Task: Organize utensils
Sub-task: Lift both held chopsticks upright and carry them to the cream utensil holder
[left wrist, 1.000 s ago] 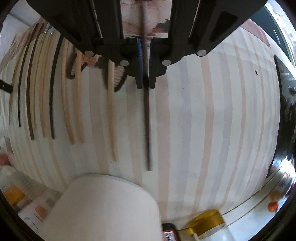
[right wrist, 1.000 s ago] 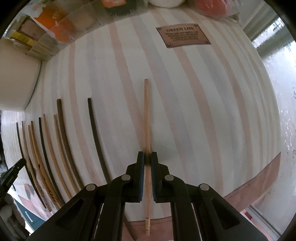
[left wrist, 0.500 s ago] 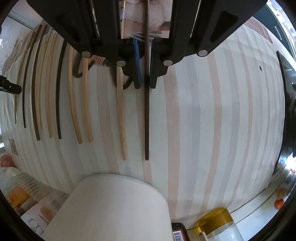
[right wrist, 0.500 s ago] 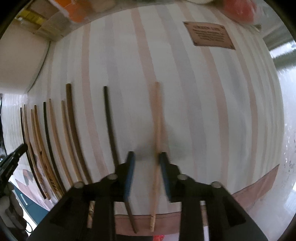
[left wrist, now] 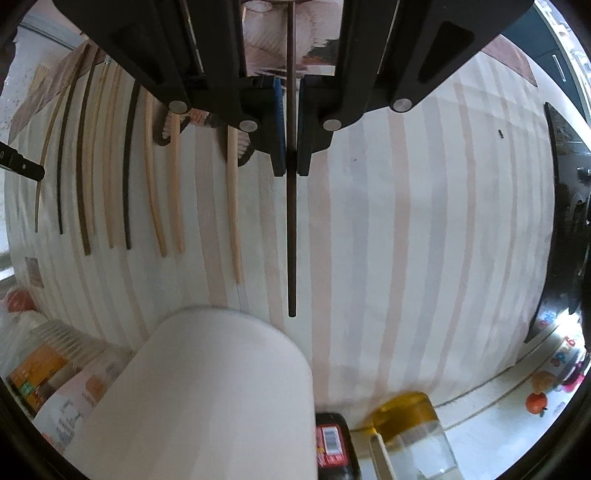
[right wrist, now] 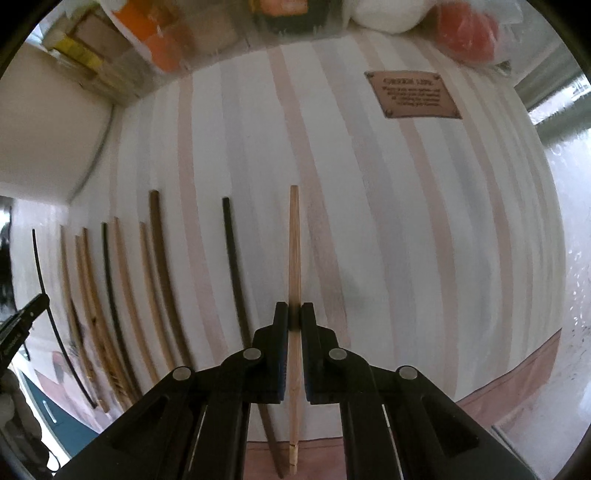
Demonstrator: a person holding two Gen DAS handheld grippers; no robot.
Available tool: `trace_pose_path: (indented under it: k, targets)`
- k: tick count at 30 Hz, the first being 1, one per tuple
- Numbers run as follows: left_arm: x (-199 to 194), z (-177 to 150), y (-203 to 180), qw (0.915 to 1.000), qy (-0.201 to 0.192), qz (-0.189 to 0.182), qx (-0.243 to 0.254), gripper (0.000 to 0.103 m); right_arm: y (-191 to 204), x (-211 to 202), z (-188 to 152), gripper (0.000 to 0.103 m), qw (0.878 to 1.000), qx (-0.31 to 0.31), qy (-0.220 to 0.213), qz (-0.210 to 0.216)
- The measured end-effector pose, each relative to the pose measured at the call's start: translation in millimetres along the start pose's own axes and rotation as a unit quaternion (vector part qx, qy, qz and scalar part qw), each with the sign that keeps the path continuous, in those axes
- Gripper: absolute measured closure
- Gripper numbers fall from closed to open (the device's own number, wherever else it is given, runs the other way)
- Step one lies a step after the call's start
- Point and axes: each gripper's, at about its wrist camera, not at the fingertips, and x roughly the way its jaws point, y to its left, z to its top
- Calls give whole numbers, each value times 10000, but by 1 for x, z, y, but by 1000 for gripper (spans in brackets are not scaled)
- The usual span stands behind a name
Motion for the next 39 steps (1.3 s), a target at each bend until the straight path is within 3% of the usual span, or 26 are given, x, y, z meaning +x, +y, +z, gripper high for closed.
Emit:
trace_pose_path:
  k: [6, 11, 14, 19, 26, 31, 39]
  targets:
    - [-59, -15, 3, 9991, -401, -116, -107, 100, 0, -47, -8, 96, 9975, -51, -624, 316]
    - [-107, -18, 28, 9953, -909, -225, -225, 100, 20, -88, -10, 96, 9922, -229, -1074, 592]
    - [-143, -25, 37, 9902, -1319, -292, -342, 100, 35, -113, -10, 96, 9876, -353, -1331, 759]
    - [-195, -4, 48, 9790, -1958, -365, -424, 100, 80, -143, 4, 96, 9776, -550, -1795, 950]
    - [-268, 5, 52, 9603, -2726, -455, -377, 100, 121, -210, 21, 96, 9546, -879, -2567, 1227]
    - [-298, 28, 45, 9513, -3035, -460, -301, 100, 151, -256, 34, 96, 9330, -1089, -3135, 1391]
    - [-313, 76, 34, 9464, -3189, -476, -184, 100, 192, -288, 63, 96, 9036, -1179, -3828, 1518]
